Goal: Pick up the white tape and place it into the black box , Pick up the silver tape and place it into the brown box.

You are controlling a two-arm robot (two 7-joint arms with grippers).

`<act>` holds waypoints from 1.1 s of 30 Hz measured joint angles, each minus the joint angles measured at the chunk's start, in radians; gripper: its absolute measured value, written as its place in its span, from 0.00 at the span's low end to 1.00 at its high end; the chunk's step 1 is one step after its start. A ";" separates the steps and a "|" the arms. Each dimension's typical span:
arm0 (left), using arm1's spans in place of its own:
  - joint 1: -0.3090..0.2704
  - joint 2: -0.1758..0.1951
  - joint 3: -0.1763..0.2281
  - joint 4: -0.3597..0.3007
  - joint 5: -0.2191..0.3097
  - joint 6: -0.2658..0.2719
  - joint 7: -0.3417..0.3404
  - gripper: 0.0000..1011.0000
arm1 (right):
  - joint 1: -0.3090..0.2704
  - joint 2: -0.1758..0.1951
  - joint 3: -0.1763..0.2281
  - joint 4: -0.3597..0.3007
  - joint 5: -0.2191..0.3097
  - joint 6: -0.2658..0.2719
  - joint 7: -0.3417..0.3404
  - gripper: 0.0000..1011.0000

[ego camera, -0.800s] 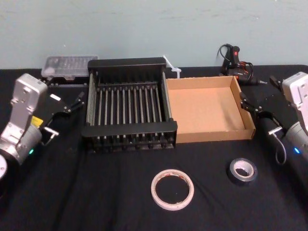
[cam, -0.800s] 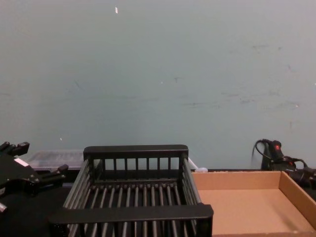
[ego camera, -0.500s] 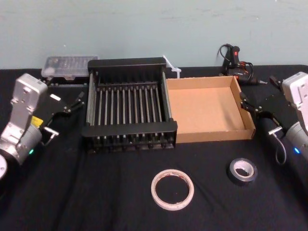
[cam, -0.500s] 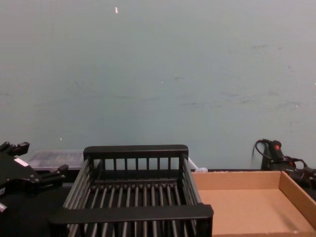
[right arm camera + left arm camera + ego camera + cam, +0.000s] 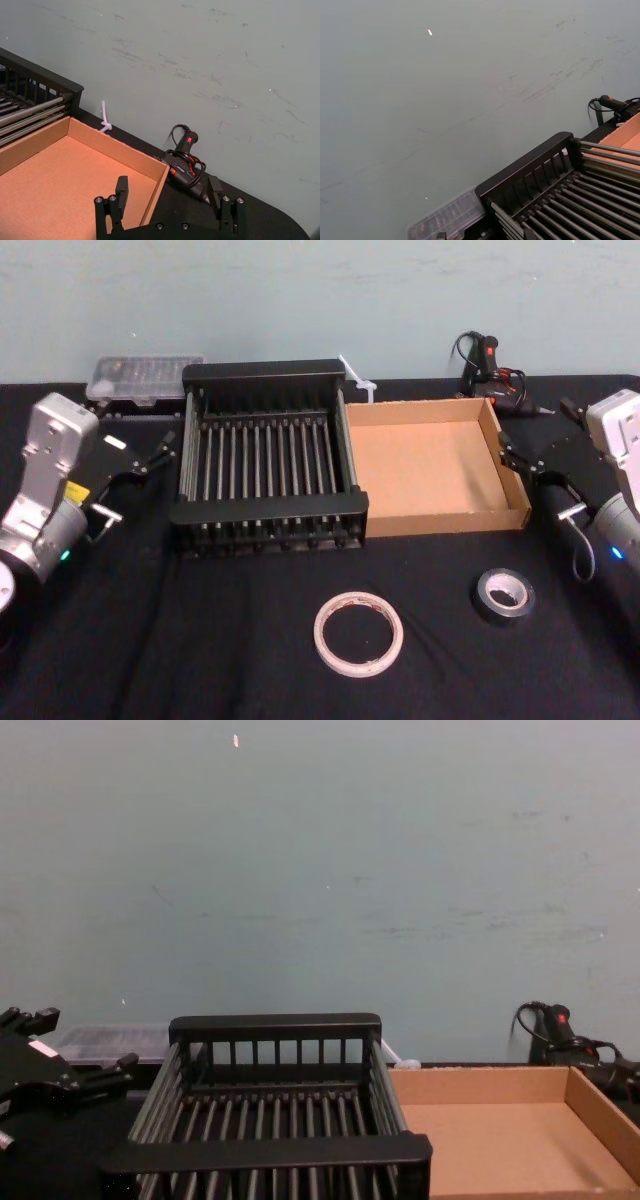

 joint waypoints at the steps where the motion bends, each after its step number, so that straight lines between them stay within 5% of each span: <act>1: 0.000 0.000 0.000 0.000 0.000 0.000 0.000 0.99 | 0.000 0.000 0.000 0.000 0.000 0.000 0.000 0.99; 21: 0.000 0.000 0.000 0.000 0.000 0.000 0.000 0.99 | -0.001 0.000 0.001 -0.001 -0.001 0.000 0.001 0.99; 33: 0.000 0.000 0.000 0.000 0.000 0.000 0.000 0.99 | -0.058 0.033 0.054 -0.103 0.012 0.044 0.047 0.99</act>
